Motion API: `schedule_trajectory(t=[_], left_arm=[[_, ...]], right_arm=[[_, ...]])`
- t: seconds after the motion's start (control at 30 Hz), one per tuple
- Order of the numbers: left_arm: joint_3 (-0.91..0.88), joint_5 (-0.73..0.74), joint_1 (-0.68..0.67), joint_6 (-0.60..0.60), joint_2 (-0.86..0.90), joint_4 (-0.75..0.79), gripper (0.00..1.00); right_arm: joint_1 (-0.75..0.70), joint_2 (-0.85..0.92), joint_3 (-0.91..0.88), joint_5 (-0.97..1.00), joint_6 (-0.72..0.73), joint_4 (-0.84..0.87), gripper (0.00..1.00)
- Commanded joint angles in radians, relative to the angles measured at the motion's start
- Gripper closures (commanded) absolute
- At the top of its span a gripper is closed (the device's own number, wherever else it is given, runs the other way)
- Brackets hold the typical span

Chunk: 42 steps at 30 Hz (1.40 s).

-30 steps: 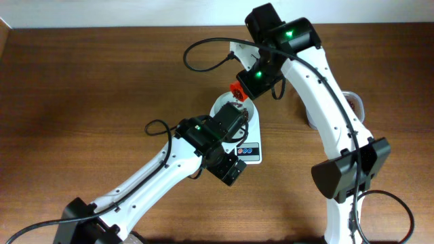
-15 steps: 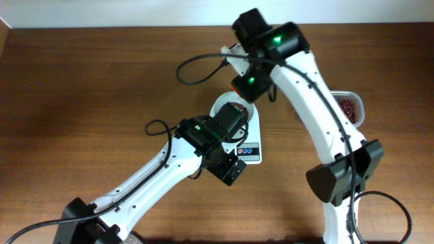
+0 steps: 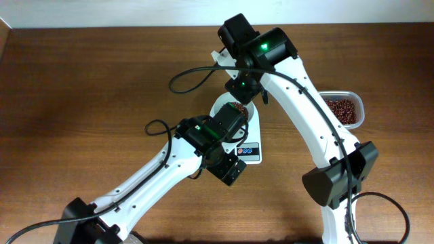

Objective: Scoop item into bowl and weigh 50g on scale
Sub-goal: 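Tip the scoop with the right gripper to pour beans into the bowl, then move the empty scoop with the right gripper back into the bean tub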

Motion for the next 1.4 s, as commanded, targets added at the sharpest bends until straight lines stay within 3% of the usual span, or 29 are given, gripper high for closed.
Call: schedule_trajectory(t=[0.0,0.47,0.73,0.97,1.17,1.37], left_arm=[[-0.008,-0.008,0.003,0.016,-0.026,0.001,0.01],[-0.008,-0.008,0.003,0.016,-0.026,0.001,0.01],[-0.008,-0.008,0.003,0.016,-0.026,0.001,0.01],[-0.008,-0.008,0.003,0.016,-0.026,0.001,0.01],[-0.008,-0.008,0.003,0.016,-0.026,0.001,0.01],[-0.008,-0.008,0.003,0.016,-0.026,0.001,0.01]], right_arm=[[0.002,-0.005,0.022,-0.006,0.002,0.003,0.96],[0.000,-0.005,0.022,-0.011,0.050,0.037,0.96],[-0.042,-0.051,0.022,-0.221,0.050,0.060,0.96],[-0.266,-0.072,0.021,-0.546,0.050,0.013,0.96],[-0.492,-0.070,0.019,-0.541,0.050,-0.082,0.96],[-0.637,-0.061,-0.029,-0.394,0.050,-0.103,0.96]])
